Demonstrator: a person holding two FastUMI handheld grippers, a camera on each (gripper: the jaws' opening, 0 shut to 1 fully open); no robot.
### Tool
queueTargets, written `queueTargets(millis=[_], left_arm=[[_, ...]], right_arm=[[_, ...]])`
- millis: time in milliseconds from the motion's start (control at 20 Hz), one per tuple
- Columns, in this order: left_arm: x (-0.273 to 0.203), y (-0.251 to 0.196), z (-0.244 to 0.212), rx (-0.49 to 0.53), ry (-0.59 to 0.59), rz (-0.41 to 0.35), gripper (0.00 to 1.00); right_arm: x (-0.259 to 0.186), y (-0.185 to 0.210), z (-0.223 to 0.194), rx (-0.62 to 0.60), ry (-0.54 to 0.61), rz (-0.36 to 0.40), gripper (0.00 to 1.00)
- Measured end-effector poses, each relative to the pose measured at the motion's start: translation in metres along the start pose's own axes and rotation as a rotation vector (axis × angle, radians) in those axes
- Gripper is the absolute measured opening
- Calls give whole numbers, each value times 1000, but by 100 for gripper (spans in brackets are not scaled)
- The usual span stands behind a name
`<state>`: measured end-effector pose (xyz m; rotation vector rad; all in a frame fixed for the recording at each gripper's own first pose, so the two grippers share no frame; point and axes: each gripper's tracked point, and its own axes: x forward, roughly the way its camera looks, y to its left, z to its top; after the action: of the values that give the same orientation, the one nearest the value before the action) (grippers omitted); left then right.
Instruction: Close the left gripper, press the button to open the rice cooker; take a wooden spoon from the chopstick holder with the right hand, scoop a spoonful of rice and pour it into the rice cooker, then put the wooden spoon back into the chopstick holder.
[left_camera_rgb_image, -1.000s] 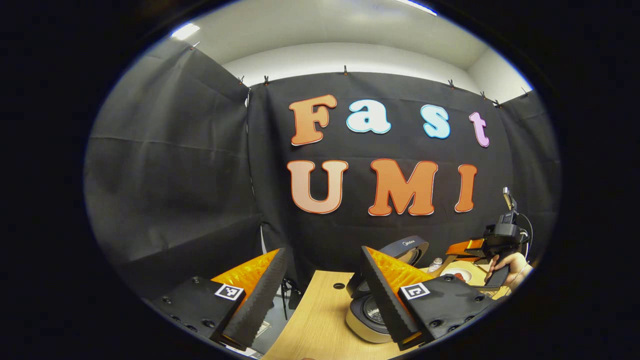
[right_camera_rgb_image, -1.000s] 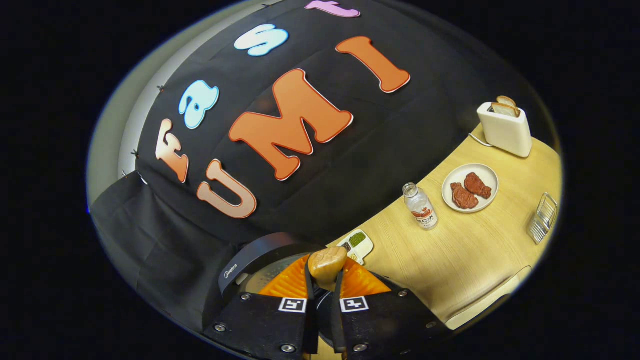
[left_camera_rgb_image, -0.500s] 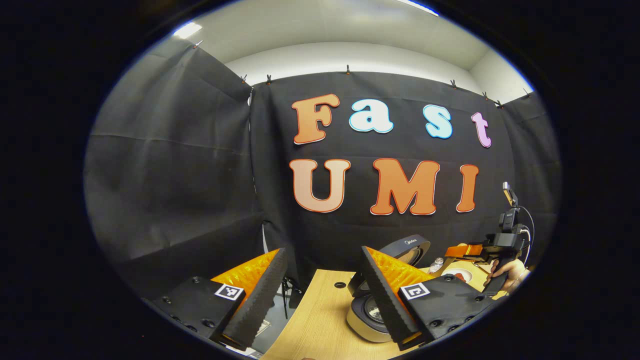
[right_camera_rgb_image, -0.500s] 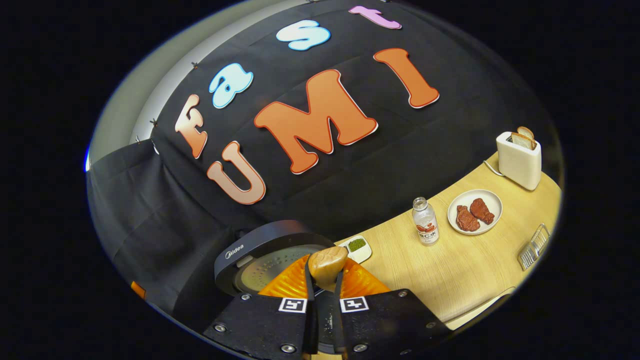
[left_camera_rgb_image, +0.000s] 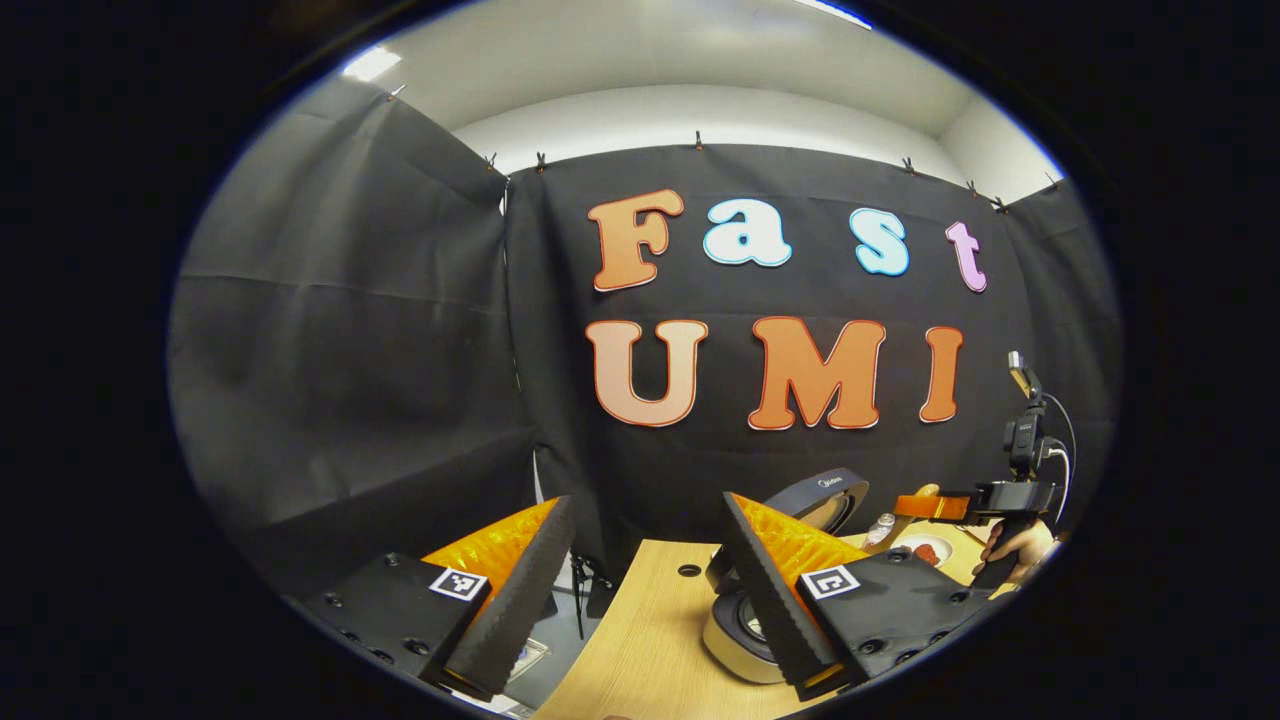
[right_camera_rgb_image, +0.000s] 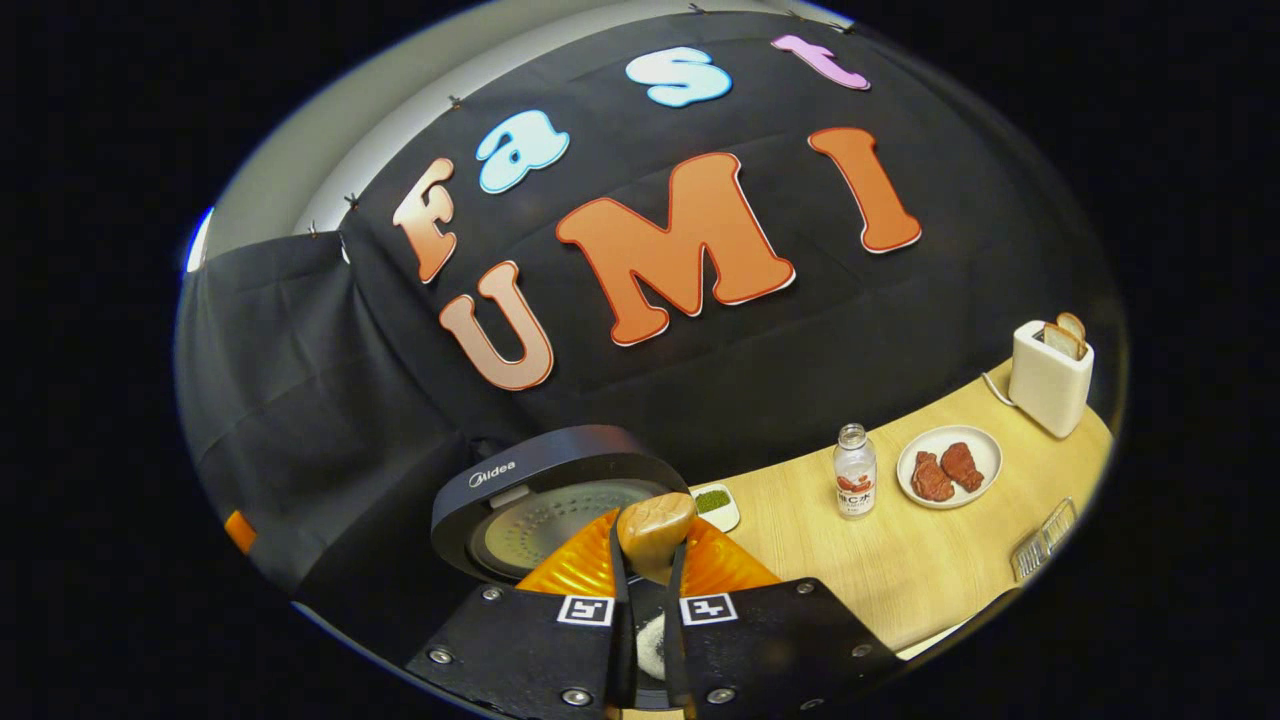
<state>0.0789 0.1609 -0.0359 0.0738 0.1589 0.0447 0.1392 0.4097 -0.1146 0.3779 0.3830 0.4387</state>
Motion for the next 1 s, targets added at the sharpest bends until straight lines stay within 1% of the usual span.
queueTargets(millis=[400,450,500,550,600,750,950,1000], left_arm=[[-4,2,3,-5,-9,1,95],[-6,2,1,-4,-8,2,98],[-7,2,2,-4,-7,2,95],[-7,2,1,-4,-6,3,98],[-8,3,1,-4,-5,5,95],[-10,3,0,-3,-5,7,95],[-12,5,0,1,-5,10,95],[-13,4,-1,-1,-2,8,98]], right_arm=[[-8,12,0,-183,-39,18,10],[-9,14,-1,-207,-41,22,10],[-11,16,-2,-225,-43,28,10],[-11,18,-4,-239,-42,37,10],[-12,21,-6,-245,-38,47,10],[-15,27,-9,-275,-34,68,10],[-21,34,-13,-352,-41,84,10],[-23,35,-14,-376,-43,87,10]])
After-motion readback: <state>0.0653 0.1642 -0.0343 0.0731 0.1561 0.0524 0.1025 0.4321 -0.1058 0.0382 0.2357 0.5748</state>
